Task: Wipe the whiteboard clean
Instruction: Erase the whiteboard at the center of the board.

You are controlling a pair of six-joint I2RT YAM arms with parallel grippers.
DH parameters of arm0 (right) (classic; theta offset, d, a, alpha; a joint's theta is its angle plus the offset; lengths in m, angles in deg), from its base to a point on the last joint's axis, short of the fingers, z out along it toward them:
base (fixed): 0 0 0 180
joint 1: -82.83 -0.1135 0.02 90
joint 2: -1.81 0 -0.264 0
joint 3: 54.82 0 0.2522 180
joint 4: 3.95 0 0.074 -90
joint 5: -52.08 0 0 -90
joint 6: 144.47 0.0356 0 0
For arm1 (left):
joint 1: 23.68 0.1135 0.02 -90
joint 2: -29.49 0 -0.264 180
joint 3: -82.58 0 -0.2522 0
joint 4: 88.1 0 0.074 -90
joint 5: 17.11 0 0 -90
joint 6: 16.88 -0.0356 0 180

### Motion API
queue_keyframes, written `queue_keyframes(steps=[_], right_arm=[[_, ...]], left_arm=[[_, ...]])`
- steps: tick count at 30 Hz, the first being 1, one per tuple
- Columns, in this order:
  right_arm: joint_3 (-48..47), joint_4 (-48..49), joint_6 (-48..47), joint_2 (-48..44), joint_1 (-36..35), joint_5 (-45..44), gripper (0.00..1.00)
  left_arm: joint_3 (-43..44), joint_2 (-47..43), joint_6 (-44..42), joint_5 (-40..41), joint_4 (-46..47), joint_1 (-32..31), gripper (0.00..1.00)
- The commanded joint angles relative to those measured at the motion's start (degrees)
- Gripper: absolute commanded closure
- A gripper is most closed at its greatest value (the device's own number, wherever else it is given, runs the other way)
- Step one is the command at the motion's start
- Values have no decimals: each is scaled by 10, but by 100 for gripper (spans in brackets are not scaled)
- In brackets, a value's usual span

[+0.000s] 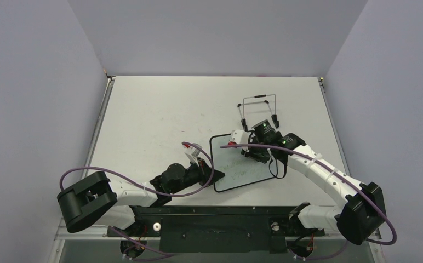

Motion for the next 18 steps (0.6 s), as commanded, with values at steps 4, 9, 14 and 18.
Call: queue_keyframes(steps=[4,9,14,18], right_arm=[[18,33,-10,-18,14,-18,100],[46,3,-41,-40,-51,33,100],[35,15,-30,-31,-26,0,100],[14,24,-22,-26,21,13,100]], left_arm=[[10,-17,-40,-39,35,-11,100],[11,-14,-40,-41,37,-11,100],[11,-15,-39,-40,36,-11,100],[12,-13,-39,-41,36,-11,100]])
